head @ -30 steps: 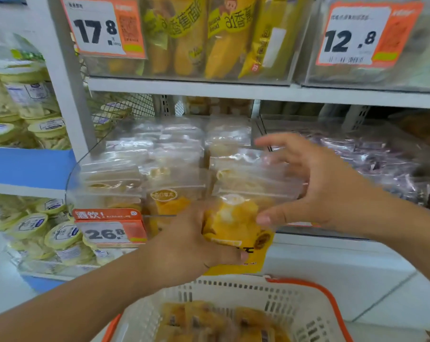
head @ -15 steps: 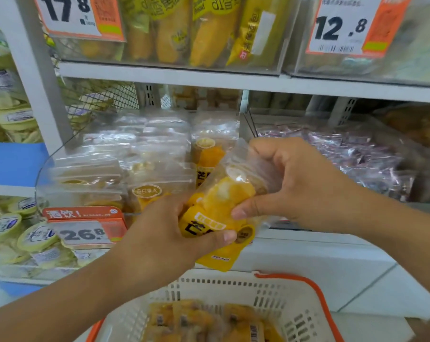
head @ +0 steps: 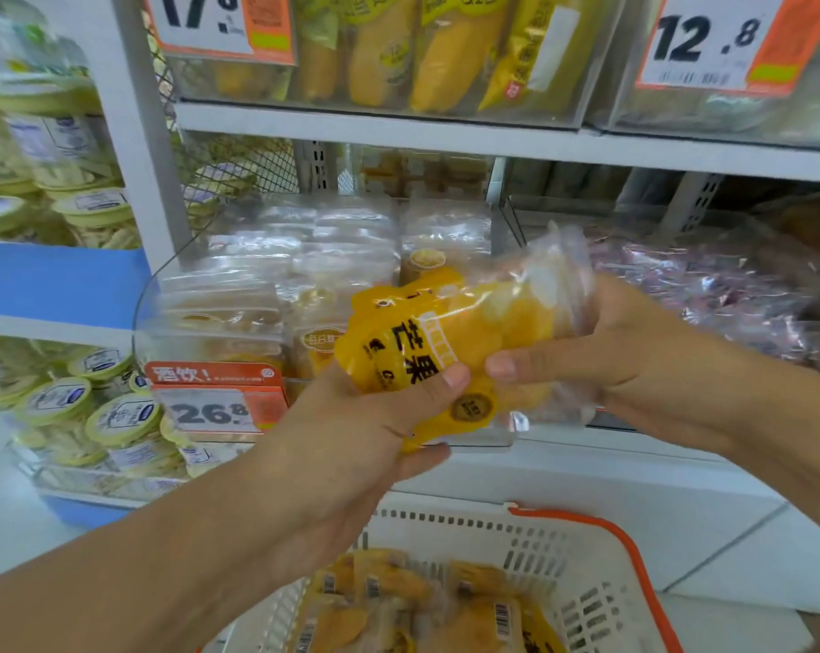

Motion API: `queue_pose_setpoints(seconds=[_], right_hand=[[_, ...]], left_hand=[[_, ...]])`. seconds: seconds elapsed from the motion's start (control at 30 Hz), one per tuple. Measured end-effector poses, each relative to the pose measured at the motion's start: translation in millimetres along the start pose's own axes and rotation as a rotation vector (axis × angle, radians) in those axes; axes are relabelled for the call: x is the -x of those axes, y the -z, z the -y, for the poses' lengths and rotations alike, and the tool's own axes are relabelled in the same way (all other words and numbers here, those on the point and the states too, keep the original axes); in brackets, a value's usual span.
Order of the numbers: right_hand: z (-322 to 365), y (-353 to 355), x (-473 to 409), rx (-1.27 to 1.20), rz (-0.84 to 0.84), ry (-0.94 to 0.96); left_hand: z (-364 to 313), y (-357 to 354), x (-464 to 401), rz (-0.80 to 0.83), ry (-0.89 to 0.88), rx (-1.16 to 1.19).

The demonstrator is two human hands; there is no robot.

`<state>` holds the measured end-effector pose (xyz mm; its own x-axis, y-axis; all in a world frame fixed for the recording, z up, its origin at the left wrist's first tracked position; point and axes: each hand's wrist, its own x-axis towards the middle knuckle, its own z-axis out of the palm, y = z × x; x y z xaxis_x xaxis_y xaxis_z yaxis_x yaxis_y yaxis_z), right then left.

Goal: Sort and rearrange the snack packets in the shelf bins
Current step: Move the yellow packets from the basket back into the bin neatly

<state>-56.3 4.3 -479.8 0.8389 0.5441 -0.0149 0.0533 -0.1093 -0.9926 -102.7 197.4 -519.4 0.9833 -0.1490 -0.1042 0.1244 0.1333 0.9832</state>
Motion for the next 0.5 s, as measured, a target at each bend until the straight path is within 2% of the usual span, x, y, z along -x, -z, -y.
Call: queue_pose_setpoints(seconds=[0.07,0.2,0.37,0.4,0.5], right_hand=[[3,1,5,0.009,0.112,-0.126],[7,3,9,0.003,0.057,-0.177],[3,14,2,0.111,-0.247,-0.034],[2,16,0,0.119,-0.263,-0.016],[-1,12,1,0.149,-0.122,-0.007]], left_hand=[[0,-1,0,0.031,-0.069,-0.029],[1,-4,-4,0.036,-0.129,-0.014],[3,-1,-17,-0.063,-0.179,-0.022],[4,0,-18,-0.068,-0.189,-0.029],[8,0,-19,-0.053,-0.228,-0.082]])
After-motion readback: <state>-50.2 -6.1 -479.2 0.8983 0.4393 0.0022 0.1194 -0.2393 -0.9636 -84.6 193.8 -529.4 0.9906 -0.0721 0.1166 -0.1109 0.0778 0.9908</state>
